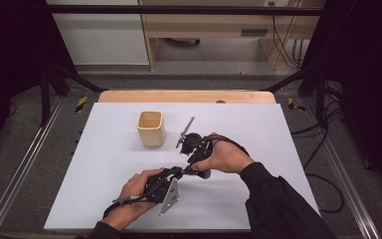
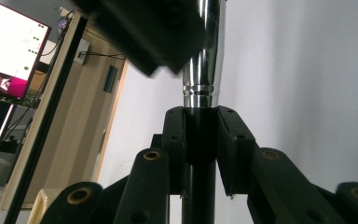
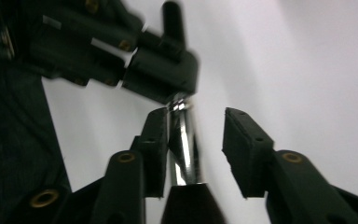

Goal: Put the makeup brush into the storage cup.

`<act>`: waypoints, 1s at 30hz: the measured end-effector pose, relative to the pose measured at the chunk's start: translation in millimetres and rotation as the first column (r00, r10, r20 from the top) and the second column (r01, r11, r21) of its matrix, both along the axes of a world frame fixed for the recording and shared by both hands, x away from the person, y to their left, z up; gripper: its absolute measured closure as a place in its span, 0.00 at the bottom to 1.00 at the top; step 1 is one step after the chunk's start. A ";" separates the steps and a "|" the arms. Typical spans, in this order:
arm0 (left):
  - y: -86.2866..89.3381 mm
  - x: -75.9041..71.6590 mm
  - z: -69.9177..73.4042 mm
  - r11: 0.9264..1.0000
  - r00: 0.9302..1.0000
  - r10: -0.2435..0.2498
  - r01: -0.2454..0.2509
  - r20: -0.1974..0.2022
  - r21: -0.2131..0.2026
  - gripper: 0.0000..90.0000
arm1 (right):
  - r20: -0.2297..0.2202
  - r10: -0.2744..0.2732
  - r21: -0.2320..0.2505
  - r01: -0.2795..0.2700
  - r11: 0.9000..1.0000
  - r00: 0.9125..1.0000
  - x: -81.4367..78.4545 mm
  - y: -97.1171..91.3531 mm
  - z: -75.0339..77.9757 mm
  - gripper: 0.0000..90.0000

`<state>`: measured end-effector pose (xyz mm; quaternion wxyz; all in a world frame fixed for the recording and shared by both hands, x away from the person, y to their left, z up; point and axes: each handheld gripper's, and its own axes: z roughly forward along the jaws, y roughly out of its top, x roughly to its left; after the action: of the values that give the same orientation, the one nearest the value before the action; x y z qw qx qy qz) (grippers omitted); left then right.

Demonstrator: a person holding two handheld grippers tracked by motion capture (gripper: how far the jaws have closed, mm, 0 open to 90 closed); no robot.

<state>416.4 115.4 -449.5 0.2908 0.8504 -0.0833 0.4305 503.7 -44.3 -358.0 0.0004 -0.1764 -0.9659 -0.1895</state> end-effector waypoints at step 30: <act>2.5 -2.9 -0.9 0.999 1.000 0.019 -0.019 -0.012 -0.051 0.83 | 0.247 -0.306 0.288 0.232 0.929 0.920 11.2 -39.4 12.3 0.09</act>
<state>413.5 118.0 -450.4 0.3087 0.8459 -0.0626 0.4304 514.9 -83.7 -345.7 -0.1435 -0.2774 -0.8897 -0.3330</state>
